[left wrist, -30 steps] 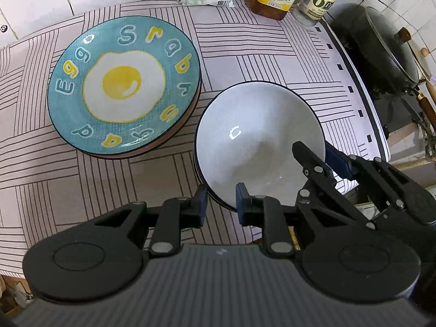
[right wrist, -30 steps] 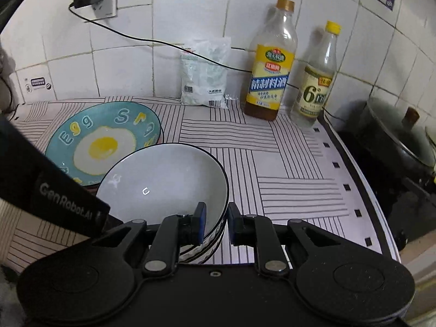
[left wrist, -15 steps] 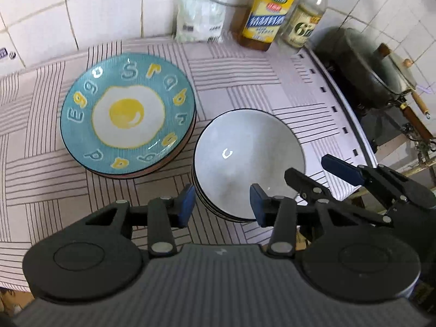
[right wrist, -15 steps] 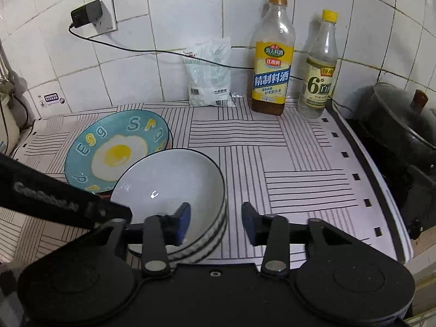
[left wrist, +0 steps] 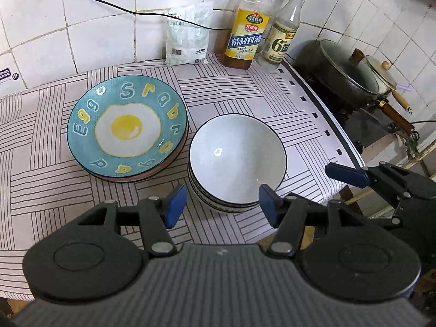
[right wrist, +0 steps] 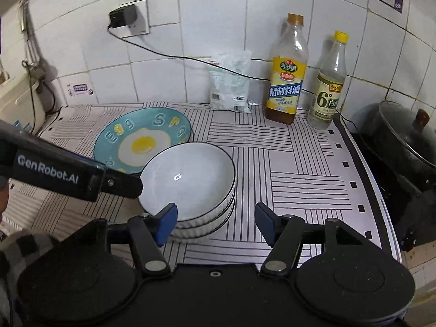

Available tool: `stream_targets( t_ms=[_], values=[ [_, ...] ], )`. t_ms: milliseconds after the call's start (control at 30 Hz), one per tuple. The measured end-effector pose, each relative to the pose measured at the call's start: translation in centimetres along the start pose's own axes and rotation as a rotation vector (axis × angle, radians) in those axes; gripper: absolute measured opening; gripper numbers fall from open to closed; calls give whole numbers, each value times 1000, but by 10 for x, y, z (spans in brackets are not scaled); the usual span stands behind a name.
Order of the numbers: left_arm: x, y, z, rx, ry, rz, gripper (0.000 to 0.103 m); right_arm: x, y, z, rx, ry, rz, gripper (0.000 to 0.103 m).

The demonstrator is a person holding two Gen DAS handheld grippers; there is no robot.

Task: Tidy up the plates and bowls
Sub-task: 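Grasp the bowl stack rim with the left gripper while the right gripper grips its base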

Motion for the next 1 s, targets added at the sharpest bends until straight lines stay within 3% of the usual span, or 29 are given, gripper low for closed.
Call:
stream_targets(
  t_ms=[267, 533, 633, 700, 733, 1000],
  values=[
    [-13, -3, -5, 17, -7, 34, 62, -21, -2, -4, 72, 29, -49, 69],
    [-16, -11, 1, -6, 38, 30, 69, -52, -11, 10, 114, 113, -211, 73],
    [-14, -14, 9, -22, 56, 14, 72, -57, -8, 21, 134, 118, -188, 79],
    [-13, -15, 16, -28, 54, 1, 72, -60, -6, 30, 145, 137, -188, 93],
    [-12, -16, 20, -32, 52, -5, 73, -61, -6, 34, 145, 150, -197, 95],
    [-10, -19, 52, -31, 2, -33, 75, -69, 1, 71, 185, 190, -135, 95]
  ],
)
Point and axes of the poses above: each gripper's, at about its wrist camera, not at the fingertips, and z roughly the way its jaws point, y to its right, x to its top, the point moved 6 cm from there along z, roughly the way its jaws point, and after that the axes turned 4 degrees about x, right-handed, at the moved point
